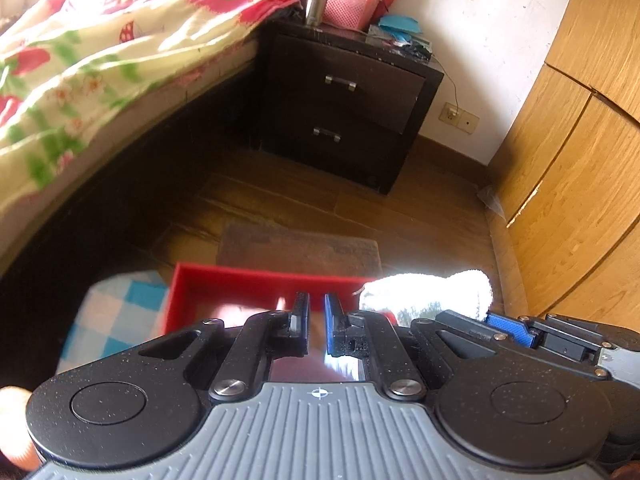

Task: Organize soft objects
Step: 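Lower both tools into the red box and open them to release the towels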

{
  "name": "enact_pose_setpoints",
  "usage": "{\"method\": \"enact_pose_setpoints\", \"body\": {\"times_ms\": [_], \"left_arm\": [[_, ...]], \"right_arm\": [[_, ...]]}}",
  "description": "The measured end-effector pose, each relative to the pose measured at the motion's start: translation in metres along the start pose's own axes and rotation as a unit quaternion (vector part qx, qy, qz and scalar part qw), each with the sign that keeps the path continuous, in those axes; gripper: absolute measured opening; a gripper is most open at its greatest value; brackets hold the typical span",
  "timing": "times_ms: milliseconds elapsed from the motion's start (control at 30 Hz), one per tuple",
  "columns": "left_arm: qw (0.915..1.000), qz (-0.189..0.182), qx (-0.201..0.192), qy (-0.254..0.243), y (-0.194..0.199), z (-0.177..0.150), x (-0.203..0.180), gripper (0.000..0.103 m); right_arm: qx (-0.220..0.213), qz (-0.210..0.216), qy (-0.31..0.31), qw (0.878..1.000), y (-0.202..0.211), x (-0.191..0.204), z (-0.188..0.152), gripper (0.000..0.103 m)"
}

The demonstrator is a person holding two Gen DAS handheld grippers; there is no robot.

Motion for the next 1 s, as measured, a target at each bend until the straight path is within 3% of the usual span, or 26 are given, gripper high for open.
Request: {"method": "enact_pose_setpoints", "body": {"times_ms": [233,500,600,667,733,800,900,1000], "left_arm": [[0.9988,0.033,0.031,-0.021,-0.028,0.004,-0.005,0.005],[0.9952,0.053,0.074,-0.037,-0.056,-0.013,0.007,0.006],[0.9943,0.055,0.085,-0.035,-0.061,-0.016,0.011,0.013],[0.9942,0.057,0.086,-0.033,-0.062,-0.017,0.014,0.013],[0.9933,0.068,0.086,-0.036,-0.061,-0.019,0.017,0.017],[0.9935,0.069,0.086,-0.03,-0.059,-0.02,0.021,0.025],[0.9944,0.069,0.077,-0.019,-0.05,-0.021,0.025,0.044],[0.9946,0.071,0.074,-0.02,-0.042,-0.024,0.025,0.045]], "right_arm": [[0.066,-0.024,0.024,0.997,-0.042,-0.004,0.01,0.0],[0.138,0.001,0.018,0.99,-0.089,0.001,-0.001,0.0],[0.164,-0.001,0.014,0.986,-0.1,0.002,-0.008,0.0],[0.174,0.002,0.004,0.985,-0.104,0.001,-0.01,0.01],[0.179,-0.001,0.007,0.984,-0.105,0.001,-0.012,0.037],[0.182,-0.02,0.015,0.983,-0.107,0.0,-0.014,0.049],[0.177,-0.02,0.0,0.984,-0.103,-0.004,-0.017,0.057],[0.169,-0.013,-0.022,0.985,-0.095,-0.008,-0.017,0.06]]}}
Point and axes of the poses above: each gripper's, at about its wrist camera, not at the fingertips, and y roughly against the way its jaws point, x to its left, z to its top, the point moved 3 cm from there along -y, roughly the way its jaws point, and after that the axes turned 6 degrees about y, right-handed, at the moved point
